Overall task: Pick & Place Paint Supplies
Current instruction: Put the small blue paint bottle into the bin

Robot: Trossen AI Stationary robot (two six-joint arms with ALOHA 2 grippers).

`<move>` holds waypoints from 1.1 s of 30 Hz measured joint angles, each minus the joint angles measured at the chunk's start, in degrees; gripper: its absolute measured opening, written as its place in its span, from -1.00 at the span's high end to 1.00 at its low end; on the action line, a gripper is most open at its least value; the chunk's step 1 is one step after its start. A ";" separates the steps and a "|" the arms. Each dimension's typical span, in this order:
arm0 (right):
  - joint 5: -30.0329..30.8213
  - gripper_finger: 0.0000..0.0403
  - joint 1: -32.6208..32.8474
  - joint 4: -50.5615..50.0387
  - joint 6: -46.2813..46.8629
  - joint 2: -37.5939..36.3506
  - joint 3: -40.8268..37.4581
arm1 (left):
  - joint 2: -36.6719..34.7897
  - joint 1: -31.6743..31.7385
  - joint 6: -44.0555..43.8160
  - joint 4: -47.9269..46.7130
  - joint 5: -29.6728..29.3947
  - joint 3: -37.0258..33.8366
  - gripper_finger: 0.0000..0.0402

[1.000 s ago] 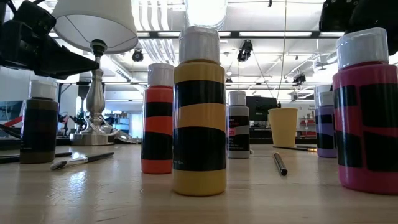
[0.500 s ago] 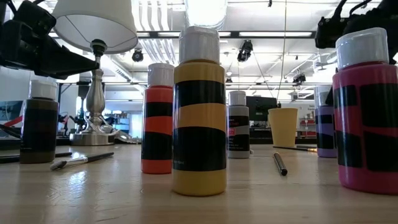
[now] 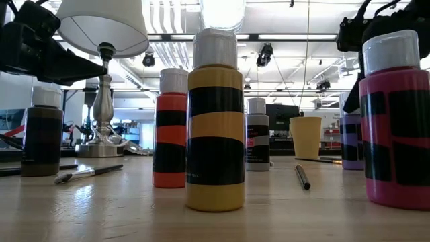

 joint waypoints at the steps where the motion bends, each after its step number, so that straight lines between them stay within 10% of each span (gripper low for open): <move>1: 0.04 -0.04 -0.15 0.26 -0.27 0.00 -0.02 | -0.01 -0.01 -0.01 0.01 -0.01 0.00 0.46; 33: -2.09 0.38 -0.32 -0.16 -1.74 -0.03 -0.07 | 0.00 -0.02 0.00 0.00 0.00 0.00 0.46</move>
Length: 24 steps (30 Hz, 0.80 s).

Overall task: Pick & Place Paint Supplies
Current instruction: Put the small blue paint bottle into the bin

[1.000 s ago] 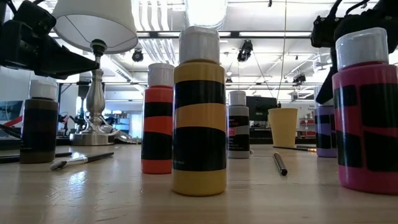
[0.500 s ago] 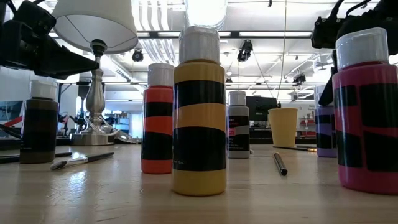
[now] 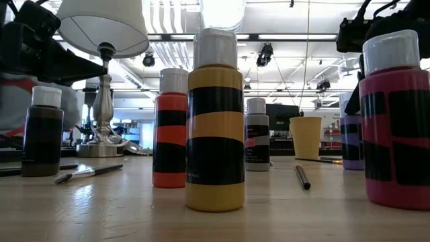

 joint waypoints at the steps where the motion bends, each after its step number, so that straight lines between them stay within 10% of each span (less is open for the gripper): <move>1: -0.06 0.37 0.00 0.01 0.02 -0.01 0.00 | -0.02 0.00 0.00 0.00 0.00 0.00 0.46; 24: -0.13 0.45 -7.48 -0.08 -20.74 -0.82 14.20 | -0.02 0.01 0.00 0.01 0.00 0.00 0.46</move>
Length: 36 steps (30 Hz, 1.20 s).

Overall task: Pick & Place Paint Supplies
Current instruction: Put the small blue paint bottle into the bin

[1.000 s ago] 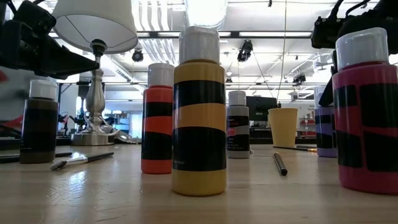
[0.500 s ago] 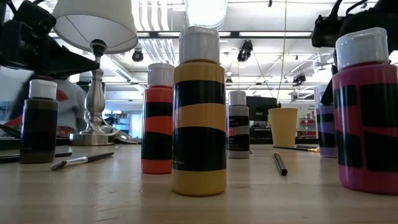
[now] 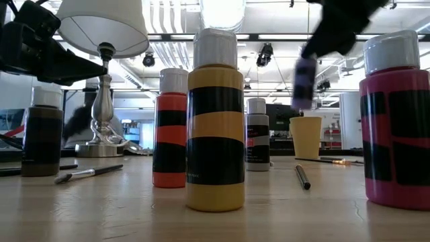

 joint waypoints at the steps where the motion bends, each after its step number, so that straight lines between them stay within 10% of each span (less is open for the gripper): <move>1: 0.03 0.44 -0.90 0.00 -1.43 0.00 1.05 | 0.02 -0.01 0.00 0.01 -0.02 0.00 0.46; 36: -14.98 0.45 -33.39 9.15 -23.56 10.50 14.76 | 0.00 -0.01 0.00 -0.16 0.00 0.00 0.46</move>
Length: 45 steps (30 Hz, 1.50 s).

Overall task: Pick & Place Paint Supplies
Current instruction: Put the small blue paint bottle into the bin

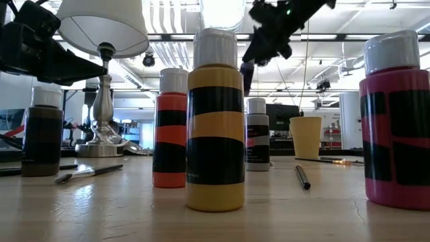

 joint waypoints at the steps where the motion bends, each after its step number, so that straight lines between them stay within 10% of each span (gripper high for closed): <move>1: 0.00 0.45 -0.66 0.60 -0.12 0.60 0.00 | 0.00 0.00 0.00 -0.01 0.00 0.00 0.46; 45: -4.70 0.44 -11.30 9.30 -3.07 18.22 -0.13 | 0.00 0.01 0.00 -0.26 -0.02 0.00 0.46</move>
